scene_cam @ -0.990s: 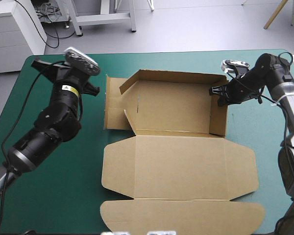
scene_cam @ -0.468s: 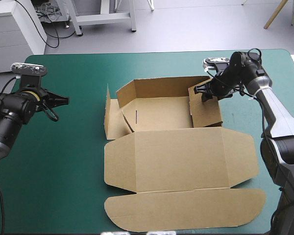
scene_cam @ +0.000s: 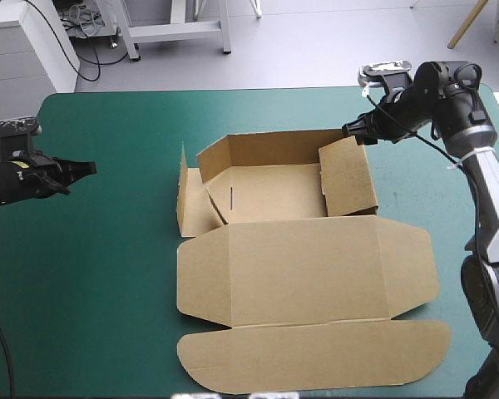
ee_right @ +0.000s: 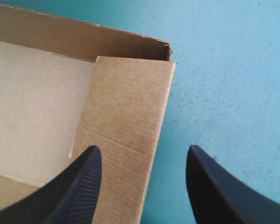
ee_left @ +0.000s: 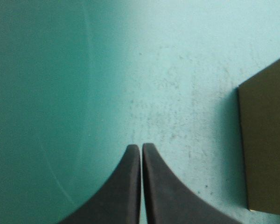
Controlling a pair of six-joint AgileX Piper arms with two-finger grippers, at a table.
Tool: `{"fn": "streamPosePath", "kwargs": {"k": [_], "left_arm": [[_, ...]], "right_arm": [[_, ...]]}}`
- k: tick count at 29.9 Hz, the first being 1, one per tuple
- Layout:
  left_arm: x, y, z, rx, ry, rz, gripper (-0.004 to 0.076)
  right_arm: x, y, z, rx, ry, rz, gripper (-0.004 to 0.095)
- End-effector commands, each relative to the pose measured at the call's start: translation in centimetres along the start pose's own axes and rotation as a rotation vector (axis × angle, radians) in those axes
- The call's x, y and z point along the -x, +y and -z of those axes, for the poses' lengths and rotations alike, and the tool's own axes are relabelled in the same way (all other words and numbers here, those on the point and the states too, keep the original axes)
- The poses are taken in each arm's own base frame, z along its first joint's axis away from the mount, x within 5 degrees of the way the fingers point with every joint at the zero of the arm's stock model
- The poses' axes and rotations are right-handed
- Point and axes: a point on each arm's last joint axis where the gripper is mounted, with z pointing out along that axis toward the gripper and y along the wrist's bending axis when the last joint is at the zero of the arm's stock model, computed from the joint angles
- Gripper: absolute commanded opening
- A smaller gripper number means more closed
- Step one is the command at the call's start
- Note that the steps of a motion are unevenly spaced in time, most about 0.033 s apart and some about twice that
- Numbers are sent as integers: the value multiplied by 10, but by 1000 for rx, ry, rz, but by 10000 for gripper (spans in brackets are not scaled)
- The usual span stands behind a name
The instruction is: Fold the box
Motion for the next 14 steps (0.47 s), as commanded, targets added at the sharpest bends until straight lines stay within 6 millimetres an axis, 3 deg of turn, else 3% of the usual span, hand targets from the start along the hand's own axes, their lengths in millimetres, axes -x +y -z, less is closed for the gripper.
{"fn": "streamPosePath", "kwargs": {"k": [1, 8, 14], "left_arm": [[9, -8, 15, -66, -73, 5, -3], [8, -9, 15, -75, -61, 11, -3], [9, -10, 15, -92, -63, 27, -3]], "right_arm": [[-2, -3, 14, -34, -44, 6, 509], [-15, -5, -43, 23, 109, -28, 508], [-17, -4, -74, 79, 168, -61, 440]]}}
